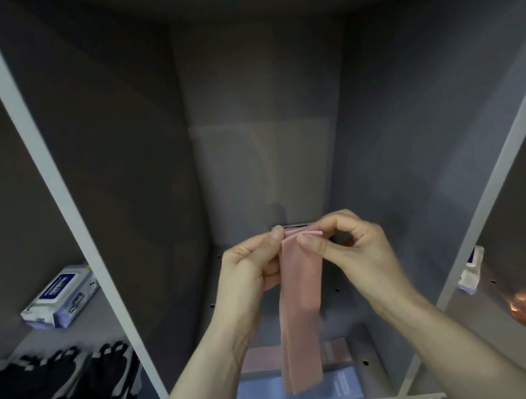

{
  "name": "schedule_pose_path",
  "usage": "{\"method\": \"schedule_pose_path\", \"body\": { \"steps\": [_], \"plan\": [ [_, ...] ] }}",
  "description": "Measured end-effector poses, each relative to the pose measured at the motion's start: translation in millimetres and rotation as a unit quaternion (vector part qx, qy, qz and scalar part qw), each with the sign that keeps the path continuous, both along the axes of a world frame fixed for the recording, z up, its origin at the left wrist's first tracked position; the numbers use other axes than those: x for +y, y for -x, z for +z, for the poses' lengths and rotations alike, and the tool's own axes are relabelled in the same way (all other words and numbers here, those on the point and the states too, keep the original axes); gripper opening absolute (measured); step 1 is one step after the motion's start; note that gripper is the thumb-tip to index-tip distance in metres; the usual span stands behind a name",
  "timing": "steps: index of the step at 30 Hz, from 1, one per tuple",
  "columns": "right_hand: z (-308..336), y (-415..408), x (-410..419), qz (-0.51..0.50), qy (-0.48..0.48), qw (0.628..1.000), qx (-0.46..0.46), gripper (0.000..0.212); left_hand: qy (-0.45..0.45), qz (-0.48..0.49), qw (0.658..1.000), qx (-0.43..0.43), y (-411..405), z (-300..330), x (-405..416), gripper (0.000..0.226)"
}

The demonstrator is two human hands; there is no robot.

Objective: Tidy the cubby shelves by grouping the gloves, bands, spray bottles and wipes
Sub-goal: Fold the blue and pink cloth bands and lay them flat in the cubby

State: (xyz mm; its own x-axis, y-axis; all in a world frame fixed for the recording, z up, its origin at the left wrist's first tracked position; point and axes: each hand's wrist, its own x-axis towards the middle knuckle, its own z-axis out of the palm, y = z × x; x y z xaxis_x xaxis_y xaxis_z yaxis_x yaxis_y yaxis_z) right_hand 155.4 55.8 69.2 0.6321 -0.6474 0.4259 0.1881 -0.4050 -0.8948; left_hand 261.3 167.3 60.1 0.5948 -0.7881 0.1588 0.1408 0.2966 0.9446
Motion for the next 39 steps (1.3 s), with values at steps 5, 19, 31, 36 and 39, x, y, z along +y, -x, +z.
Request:
{"method": "schedule_pose_path", "body": {
  "steps": [5, 19, 31, 36, 39],
  "plan": [
    [-2, -1, 2, -0.015, 0.002, 1.0, -0.004, 0.004, 0.028, 0.004, 0.999, -0.026, 3, -2, -1, 0.033],
    [30, 7, -3, -0.015, 0.242, 0.948, 0.207, 0.004, 0.079, -0.025, 0.996, -0.016, 0, -25, -9, 0.037],
    [-14, -4, -57, -0.126, -0.157, 0.975, 0.098, 0.019, -0.188, -0.286, 0.938, -0.053, -22, -78, 9, 0.068],
    [-40, 1, -56, -0.138, -0.21, 0.964, 0.086, 0.016, -0.282, -0.27, 0.912, -0.123, -24, -81, 11, 0.049],
    [-41, 2, -56, -0.146, -0.212, 0.964, 0.07, 0.015, -0.247, -0.315, 0.913, -0.071, -28, -84, 12, 0.047]
  ]
}}
